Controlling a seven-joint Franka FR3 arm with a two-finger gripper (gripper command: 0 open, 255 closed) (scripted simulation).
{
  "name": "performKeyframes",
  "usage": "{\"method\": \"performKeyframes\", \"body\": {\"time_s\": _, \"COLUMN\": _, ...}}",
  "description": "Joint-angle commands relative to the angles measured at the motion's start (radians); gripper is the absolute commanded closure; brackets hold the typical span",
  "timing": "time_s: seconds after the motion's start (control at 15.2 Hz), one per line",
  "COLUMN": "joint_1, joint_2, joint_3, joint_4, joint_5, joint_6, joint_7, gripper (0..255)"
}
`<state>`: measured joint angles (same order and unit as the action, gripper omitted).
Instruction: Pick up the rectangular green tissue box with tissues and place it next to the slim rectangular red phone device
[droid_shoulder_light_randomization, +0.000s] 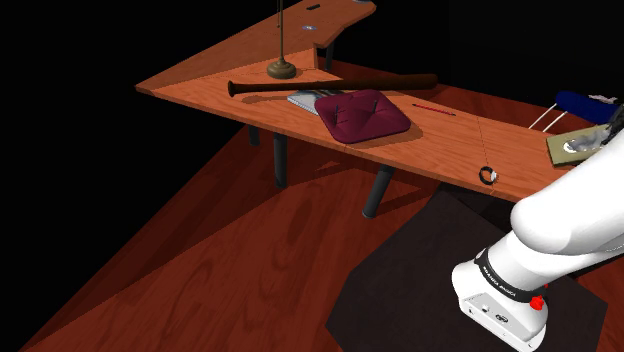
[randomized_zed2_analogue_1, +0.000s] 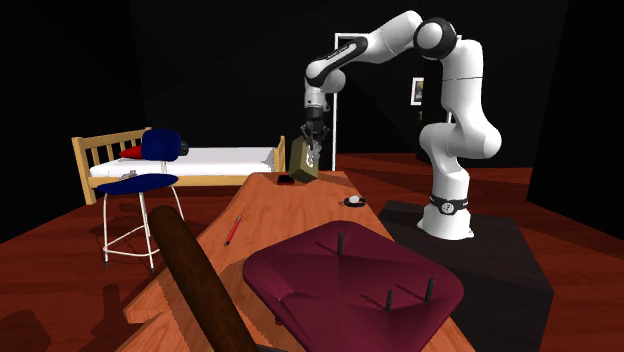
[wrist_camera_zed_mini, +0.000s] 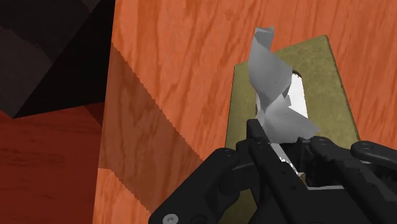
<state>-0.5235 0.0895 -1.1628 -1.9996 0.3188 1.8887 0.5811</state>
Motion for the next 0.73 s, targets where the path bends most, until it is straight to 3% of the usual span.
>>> {"method": "performKeyframes", "body": {"time_s": 0.0, "joint_1": -0.002, "joint_2": 0.028, "joint_3": 0.008, "joint_4": -0.038, "joint_5": 0.011, "joint_6": -0.003, "joint_7": -0.01, "gripper": 0}}
{"method": "performKeyframes", "body": {"time_s": 0.13, "joint_1": 0.026, "joint_2": -0.006, "joint_3": 0.012, "joint_4": -0.073, "joint_5": -0.014, "joint_6": 0.028, "joint_7": 0.025, "gripper": 0}}
{"method": "performKeyframes", "body": {"time_s": 0.4, "joint_1": 0.022, "joint_2": -0.04, "joint_3": -0.004, "joint_4": 0.034, "joint_5": -0.06, "joint_6": -0.088, "joint_7": 0.056, "gripper": 0}}
{"method": "performKeyframes", "body": {"time_s": 0.66, "joint_1": 0.022, "joint_2": -0.04, "joint_3": -0.003, "joint_4": 0.034, "joint_5": -0.06, "joint_6": -0.088, "joint_7": 0.056, "gripper": 0}}
